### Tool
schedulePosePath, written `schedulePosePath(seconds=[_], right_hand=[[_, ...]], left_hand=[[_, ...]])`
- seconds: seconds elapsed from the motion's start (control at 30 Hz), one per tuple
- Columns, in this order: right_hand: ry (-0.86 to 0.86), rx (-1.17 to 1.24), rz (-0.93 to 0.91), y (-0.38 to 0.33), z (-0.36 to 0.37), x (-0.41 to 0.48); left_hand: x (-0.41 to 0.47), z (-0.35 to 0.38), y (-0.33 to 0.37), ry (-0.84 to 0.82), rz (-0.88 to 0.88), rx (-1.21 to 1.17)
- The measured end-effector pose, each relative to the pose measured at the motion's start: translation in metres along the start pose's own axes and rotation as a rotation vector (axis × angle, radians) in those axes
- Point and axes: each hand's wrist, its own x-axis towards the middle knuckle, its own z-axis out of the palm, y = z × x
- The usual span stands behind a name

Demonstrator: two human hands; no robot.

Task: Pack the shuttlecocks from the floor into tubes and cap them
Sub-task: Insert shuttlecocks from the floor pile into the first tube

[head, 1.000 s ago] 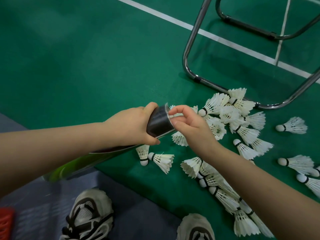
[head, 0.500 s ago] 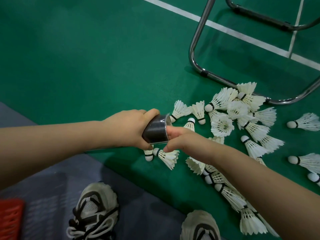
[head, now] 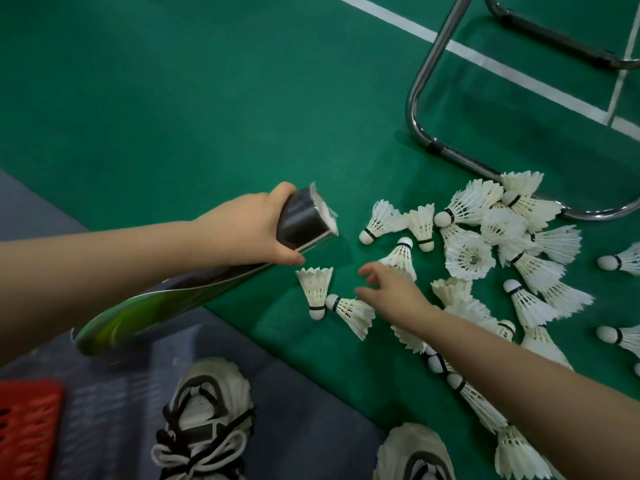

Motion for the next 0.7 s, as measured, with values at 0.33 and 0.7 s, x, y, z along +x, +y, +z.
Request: schedulePosePath(seconds=[0.33, 0.7], right_hand=[[0.023, -0.397, -0.316, -0.033, 0.017, 0.019], [0.17, -0.011, -0.049, -0.023, -0.002, 0.025]], left_hand=[[-0.009, 0.002, -0.021, -0.024, -0.032, -0.018], [-0.014, -0.003, -0.03, -0.005, -0.039, -0.037]])
